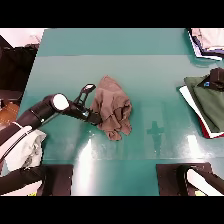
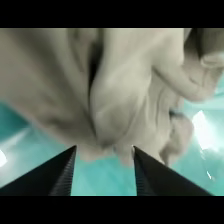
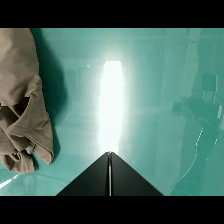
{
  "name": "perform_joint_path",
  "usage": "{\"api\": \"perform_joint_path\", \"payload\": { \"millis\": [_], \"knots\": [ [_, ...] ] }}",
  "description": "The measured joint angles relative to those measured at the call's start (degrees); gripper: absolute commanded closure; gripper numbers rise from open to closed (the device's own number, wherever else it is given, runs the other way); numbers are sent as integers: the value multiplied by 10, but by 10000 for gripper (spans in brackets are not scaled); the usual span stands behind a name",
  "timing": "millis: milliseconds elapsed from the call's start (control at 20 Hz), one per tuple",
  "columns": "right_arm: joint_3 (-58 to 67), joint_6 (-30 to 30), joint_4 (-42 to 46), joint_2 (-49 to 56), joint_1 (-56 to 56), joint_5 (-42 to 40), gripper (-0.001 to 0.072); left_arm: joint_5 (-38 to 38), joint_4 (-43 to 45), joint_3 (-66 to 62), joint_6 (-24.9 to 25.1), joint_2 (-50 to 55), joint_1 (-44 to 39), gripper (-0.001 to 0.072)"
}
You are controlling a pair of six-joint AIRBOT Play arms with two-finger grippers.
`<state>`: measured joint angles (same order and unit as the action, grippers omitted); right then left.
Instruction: Fold the shirts.
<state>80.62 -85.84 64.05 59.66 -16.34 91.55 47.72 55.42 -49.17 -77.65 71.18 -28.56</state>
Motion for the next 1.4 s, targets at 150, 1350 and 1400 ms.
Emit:
{"api": "perform_joint_path", "payload": {
  "millis": [150, 1350, 1400],
  "knots": [
    [0, 0, -1, 0, 0, 3, 696, -70, -21, 21, -1, 10, -14, 506],
    [-307, 20, -169, 139, 431, -418, 151, 249, 220, -225, 0, -125, 20, 684],
    [-301, 24, -178, 160, 446, -432, 158, 253, 221, -225, 0, -126, 20, 684]
  ]
}}
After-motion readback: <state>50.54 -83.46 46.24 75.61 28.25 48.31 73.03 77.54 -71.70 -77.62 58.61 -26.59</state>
